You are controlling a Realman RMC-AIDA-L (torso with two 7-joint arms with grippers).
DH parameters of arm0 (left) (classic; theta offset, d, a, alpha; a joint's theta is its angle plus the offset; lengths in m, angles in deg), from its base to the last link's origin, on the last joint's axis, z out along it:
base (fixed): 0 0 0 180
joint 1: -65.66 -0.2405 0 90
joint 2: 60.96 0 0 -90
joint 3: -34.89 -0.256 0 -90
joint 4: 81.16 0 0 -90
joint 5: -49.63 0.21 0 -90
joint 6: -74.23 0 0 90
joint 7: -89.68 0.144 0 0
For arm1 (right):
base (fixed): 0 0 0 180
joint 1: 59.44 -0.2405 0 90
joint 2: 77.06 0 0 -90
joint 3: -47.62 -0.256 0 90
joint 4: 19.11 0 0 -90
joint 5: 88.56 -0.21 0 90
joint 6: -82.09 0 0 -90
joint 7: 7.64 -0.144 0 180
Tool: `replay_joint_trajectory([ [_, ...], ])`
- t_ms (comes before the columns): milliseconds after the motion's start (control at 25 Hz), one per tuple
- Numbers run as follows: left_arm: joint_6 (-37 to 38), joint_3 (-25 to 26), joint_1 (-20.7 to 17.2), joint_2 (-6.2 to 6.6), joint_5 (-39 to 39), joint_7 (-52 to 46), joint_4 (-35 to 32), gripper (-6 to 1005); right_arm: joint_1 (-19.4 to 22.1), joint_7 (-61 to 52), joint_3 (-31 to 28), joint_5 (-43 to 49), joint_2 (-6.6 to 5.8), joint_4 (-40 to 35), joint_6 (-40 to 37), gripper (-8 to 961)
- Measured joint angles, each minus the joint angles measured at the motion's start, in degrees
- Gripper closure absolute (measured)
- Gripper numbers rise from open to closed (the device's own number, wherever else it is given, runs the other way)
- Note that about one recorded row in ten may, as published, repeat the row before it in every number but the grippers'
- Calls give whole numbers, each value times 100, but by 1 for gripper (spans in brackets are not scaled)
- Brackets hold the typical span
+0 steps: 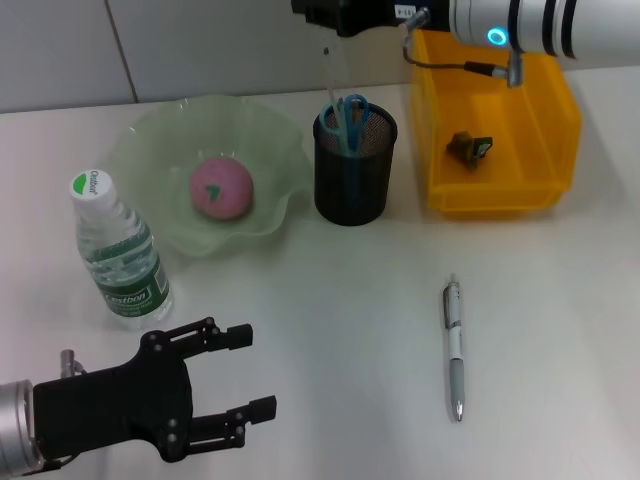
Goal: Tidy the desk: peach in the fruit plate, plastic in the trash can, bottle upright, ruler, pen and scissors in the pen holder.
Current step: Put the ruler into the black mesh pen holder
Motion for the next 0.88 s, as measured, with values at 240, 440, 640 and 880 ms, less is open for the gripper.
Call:
replay_joint_trajectory([
  [240,5,-20,0,0,0,0,6,211,-43,518,73,-495,9,426,171,525],
  [440,14,-26,-10,0,1,0,19,211,-64,696,82,-619,5,635,281,521],
  [640,15,-25,-18,0,0,2,25,211,-80,791,83,-648,3,773,375,517],
  [880,16,-27,-14,6,0,14,25,211,-93,926,80,-752,5,934,400,512],
])
